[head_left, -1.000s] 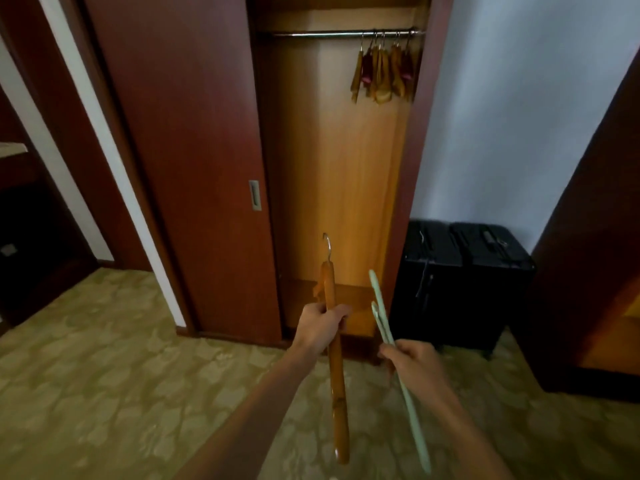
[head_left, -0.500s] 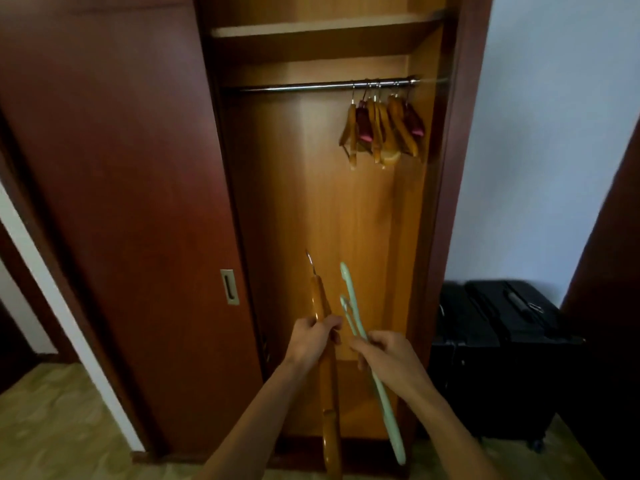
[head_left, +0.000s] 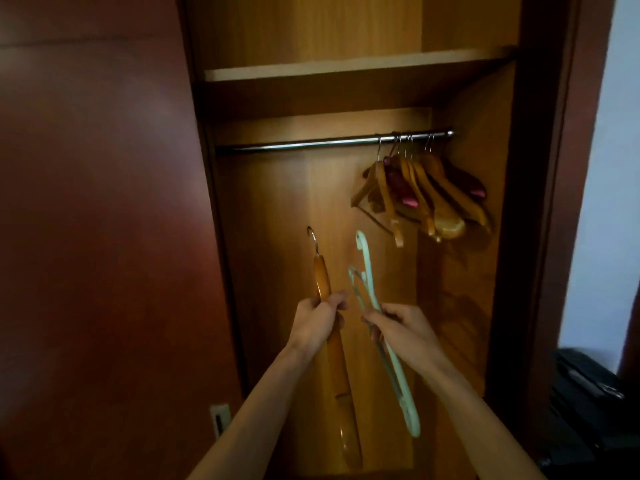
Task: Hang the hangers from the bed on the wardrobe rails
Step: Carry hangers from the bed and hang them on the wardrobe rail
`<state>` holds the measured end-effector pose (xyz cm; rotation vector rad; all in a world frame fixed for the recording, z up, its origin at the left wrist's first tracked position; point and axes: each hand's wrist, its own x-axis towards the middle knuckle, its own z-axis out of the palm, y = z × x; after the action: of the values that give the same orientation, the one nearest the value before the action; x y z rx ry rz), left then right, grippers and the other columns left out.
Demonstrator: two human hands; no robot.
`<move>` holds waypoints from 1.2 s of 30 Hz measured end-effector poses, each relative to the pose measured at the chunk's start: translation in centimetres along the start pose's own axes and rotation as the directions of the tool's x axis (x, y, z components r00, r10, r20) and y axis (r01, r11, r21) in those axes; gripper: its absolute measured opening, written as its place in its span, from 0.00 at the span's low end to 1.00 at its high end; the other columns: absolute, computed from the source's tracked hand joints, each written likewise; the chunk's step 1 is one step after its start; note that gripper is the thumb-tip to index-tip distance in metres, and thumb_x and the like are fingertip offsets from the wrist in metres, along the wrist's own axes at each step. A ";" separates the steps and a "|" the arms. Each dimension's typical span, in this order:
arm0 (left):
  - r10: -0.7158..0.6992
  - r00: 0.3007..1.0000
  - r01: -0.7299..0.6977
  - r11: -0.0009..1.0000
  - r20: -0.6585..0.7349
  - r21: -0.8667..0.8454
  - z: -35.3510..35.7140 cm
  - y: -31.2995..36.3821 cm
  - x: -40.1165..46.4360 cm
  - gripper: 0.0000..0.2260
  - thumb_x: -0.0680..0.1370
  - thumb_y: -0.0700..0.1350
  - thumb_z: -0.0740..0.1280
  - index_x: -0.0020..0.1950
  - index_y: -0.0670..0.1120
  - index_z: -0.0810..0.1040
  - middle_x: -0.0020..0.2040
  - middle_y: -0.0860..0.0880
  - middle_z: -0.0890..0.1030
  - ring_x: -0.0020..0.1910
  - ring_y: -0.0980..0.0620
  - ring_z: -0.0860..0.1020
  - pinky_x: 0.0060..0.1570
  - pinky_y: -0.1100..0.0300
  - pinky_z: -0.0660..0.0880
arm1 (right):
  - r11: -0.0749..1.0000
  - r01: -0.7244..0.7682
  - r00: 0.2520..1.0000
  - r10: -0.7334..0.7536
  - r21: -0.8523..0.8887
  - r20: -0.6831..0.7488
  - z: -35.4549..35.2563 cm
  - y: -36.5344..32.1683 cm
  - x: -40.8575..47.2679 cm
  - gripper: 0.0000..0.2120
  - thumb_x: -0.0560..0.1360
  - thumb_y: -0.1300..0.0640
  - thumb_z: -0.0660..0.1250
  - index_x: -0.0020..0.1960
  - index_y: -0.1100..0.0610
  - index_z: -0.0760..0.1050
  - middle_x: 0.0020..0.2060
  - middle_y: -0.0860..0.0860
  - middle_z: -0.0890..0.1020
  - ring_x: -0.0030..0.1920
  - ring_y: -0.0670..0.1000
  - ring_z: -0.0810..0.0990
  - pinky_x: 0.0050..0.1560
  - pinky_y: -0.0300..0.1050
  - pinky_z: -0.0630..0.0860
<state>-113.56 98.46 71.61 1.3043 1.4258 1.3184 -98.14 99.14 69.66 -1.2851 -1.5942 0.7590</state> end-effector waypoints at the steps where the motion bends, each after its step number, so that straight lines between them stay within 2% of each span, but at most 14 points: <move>1: 0.008 1.000 -0.008 1.000 0.004 -0.002 -0.5 0.9 2.2 0.15 0.79 0.54 0.66 0.43 0.43 0.83 0.35 0.46 0.80 0.39 0.49 0.79 0.44 0.55 0.75 | 1.000 0.014 1.000 -0.014 -0.001 -0.027 0.2 -0.9 2.0 0.18 0.76 0.49 0.69 0.31 0.57 0.80 0.28 0.53 0.83 0.33 0.51 0.81 0.44 0.52 0.77; 5: 0.056 0.998 -0.054 0.997 0.036 -0.057 -1.7 5.3 9.8 0.17 0.79 0.58 0.66 0.47 0.46 0.84 0.35 0.50 0.81 0.38 0.51 0.79 0.44 0.56 0.74 | 0.998 0.046 0.993 -0.049 -0.033 -0.112 0.0 -5.3 9.7 0.19 0.76 0.52 0.67 0.27 0.53 0.78 0.23 0.45 0.79 0.34 0.46 0.79 0.48 0.48 0.74; 8: 0.096 0.991 -0.089 0.993 0.095 -0.071 -1.8 8.5 14.8 0.18 0.78 0.61 0.66 0.47 0.47 0.85 0.32 0.54 0.80 0.37 0.52 0.78 0.56 0.48 0.75 | 0.996 0.082 0.981 -0.089 -0.046 -0.173 -0.7 -8.2 14.6 0.17 0.75 0.54 0.67 0.27 0.53 0.78 0.27 0.46 0.81 0.38 0.45 0.80 0.46 0.44 0.71; 9: 0.112 0.987 -0.104 0.992 0.111 -0.077 -1.7 9.5 16.2 0.18 0.78 0.61 0.65 0.47 0.48 0.84 0.31 0.54 0.80 0.37 0.52 0.77 0.57 0.48 0.75 | 0.995 0.091 0.979 -0.098 -0.050 -0.177 -1.0 -9.0 16.3 0.16 0.75 0.54 0.67 0.29 0.54 0.78 0.28 0.45 0.81 0.38 0.45 0.80 0.45 0.44 0.71; 14: 0.203 0.966 -0.193 0.978 0.161 -0.076 -0.6 13.8 22.0 0.20 0.80 0.61 0.63 0.51 0.46 0.83 0.34 0.52 0.77 0.37 0.53 0.76 0.44 0.56 0.73 | 0.991 0.114 0.980 -0.123 -0.067 -0.155 -2.9 -11.9 23.7 0.14 0.76 0.52 0.67 0.39 0.60 0.84 0.32 0.48 0.83 0.40 0.48 0.81 0.49 0.49 0.78; 17: 0.225 0.960 -0.214 0.973 0.164 -0.084 0.3 15.2 24.8 0.21 0.80 0.62 0.62 0.52 0.46 0.83 0.33 0.53 0.77 0.35 0.54 0.76 0.43 0.57 0.72 | 0.995 0.086 0.987 -0.092 -0.049 -0.129 -3.6 -12.6 27.9 0.14 0.76 0.52 0.67 0.44 0.61 0.85 0.33 0.52 0.83 0.36 0.51 0.80 0.43 0.50 0.79; 21: 0.277 0.951 -0.268 0.960 0.137 -0.082 2.0 15.9 27.2 0.19 0.81 0.60 0.62 0.50 0.46 0.83 0.28 0.54 0.79 0.30 0.58 0.78 0.38 0.61 0.70 | 0.997 0.064 0.992 -0.067 -0.037 -0.103 -4.0 -11.9 32.1 0.15 0.76 0.46 0.67 0.43 0.57 0.85 0.35 0.51 0.85 0.37 0.50 0.81 0.44 0.50 0.78; 24: 0.272 0.955 -0.264 0.962 0.123 -0.072 3.1 16.0 28.6 0.21 0.80 0.61 0.64 0.53 0.45 0.84 0.35 0.51 0.83 0.30 0.59 0.79 0.36 0.62 0.71 | 0.999 0.034 0.997 -0.035 -0.010 -0.065 -4.4 -11.3 33.8 0.16 0.76 0.43 0.66 0.40 0.54 0.83 0.32 0.49 0.83 0.35 0.48 0.79 0.44 0.47 0.76; 27: 0.218 0.966 -0.211 0.975 0.140 -0.063 4.0 15.9 29.9 0.23 0.78 0.64 0.63 0.54 0.46 0.85 0.43 0.45 0.86 0.38 0.52 0.80 0.45 0.56 0.74 | 1.000 0.003 0.997 -0.004 -0.012 -0.073 -4.7 -10.4 35.1 0.14 0.76 0.43 0.67 0.42 0.53 0.82 0.32 0.48 0.81 0.35 0.47 0.79 0.43 0.46 0.76; 29: 0.211 0.966 -0.203 0.977 0.150 -0.066 4.8 15.8 30.8 0.23 0.79 0.64 0.62 0.55 0.47 0.84 0.48 0.44 0.87 0.39 0.51 0.80 0.46 0.56 0.74 | 1.000 -0.007 0.997 0.007 -0.002 -0.083 -5.0 -9.8 35.7 0.12 0.76 0.45 0.68 0.45 0.53 0.82 0.32 0.48 0.81 0.36 0.48 0.79 0.45 0.47 0.77; 31: 0.206 0.966 -0.200 0.978 0.154 -0.054 5.6 15.8 31.3 0.23 0.79 0.64 0.62 0.56 0.46 0.84 0.48 0.44 0.87 0.38 0.52 0.79 0.45 0.56 0.74 | 0.999 -0.018 0.994 0.022 0.037 -0.109 -5.3 -9.6 36.2 0.12 0.76 0.46 0.69 0.45 0.55 0.81 0.29 0.48 0.79 0.32 0.47 0.77 0.40 0.44 0.77; 33: 0.208 0.965 -0.202 0.978 0.161 -0.056 6.3 15.8 31.9 0.23 0.80 0.63 0.62 0.55 0.46 0.85 0.47 0.43 0.87 0.40 0.50 0.78 0.49 0.54 0.74 | 0.998 -0.017 0.988 0.026 0.057 -0.153 -5.6 -9.9 36.6 0.13 0.77 0.47 0.68 0.40 0.55 0.80 0.24 0.47 0.77 0.26 0.46 0.74 0.31 0.40 0.72; 36: 0.181 0.969 -0.170 0.982 0.169 -0.079 6.9 15.7 32.5 0.21 0.80 0.62 0.62 0.54 0.47 0.85 0.44 0.46 0.85 0.43 0.49 0.77 0.52 0.52 0.74 | 0.998 -0.033 0.979 0.043 0.051 -0.198 -5.8 -10.3 37.1 0.12 0.79 0.48 0.68 0.43 0.56 0.81 0.25 0.47 0.78 0.24 0.44 0.73 0.28 0.37 0.70</move>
<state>-109.63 130.54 88.99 1.4923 1.1599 1.3163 -97.97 131.59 91.17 -1.3172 -1.3875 0.6655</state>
